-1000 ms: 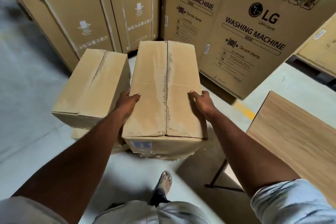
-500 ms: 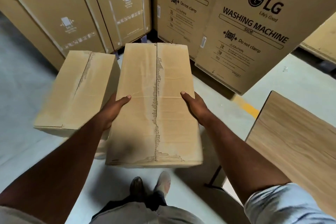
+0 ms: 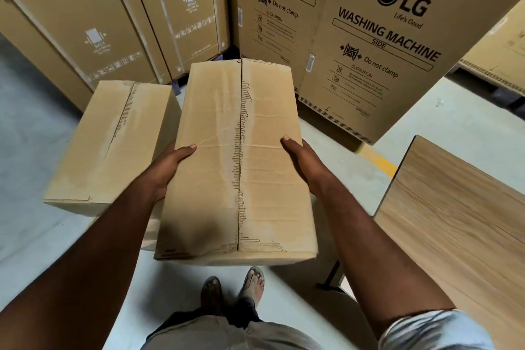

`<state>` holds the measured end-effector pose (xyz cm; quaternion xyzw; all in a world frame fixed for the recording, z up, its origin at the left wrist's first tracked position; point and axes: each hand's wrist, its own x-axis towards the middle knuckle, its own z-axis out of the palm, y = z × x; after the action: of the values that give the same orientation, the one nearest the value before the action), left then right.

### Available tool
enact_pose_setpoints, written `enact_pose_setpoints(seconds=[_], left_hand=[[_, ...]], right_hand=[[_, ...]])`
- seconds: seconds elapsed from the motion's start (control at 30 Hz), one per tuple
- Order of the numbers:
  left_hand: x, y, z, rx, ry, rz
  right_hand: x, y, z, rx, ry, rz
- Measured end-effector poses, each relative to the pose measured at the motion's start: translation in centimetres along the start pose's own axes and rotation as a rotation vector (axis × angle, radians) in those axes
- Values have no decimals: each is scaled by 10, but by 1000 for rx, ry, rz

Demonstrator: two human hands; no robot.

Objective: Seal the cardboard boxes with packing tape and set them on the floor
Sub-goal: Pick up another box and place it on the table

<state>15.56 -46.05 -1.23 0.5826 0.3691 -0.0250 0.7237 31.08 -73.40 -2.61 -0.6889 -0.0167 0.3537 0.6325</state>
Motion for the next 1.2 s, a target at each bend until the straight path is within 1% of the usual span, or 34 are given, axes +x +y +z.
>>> enact_pose_setpoints(seconds=[0.13, 0.3, 0.43, 0.6, 0.73, 0.9, 1.0, 1.1, 1.2], left_hand=[[-14, 5, 17, 7, -50, 36], [-35, 8, 42, 27, -105, 54], [-58, 4, 61, 88, -162, 73], [-107, -8, 99, 130, -205, 149], [-153, -27, 131, 148, -258, 150], [-206, -53, 173, 169, -325, 124], [-228, -68, 196, 198, -360, 147], [-247, -81, 228, 250, -402, 175], [-263, -95, 274, 277, -462, 183]], right_hand=[[-21, -6, -17, 38, 4, 6], [-60, -7, -38, 48, 48, -38], [-105, -5, -57, 45, 91, -62], [-177, 9, -84, 76, 147, -104], [-246, 19, -104, 69, 217, -98], [-309, 46, -139, 91, 275, -99], [-344, 63, -162, 89, 300, -86], [-376, 77, -191, 93, 326, -91], [-408, 94, -230, 136, 386, -85]])
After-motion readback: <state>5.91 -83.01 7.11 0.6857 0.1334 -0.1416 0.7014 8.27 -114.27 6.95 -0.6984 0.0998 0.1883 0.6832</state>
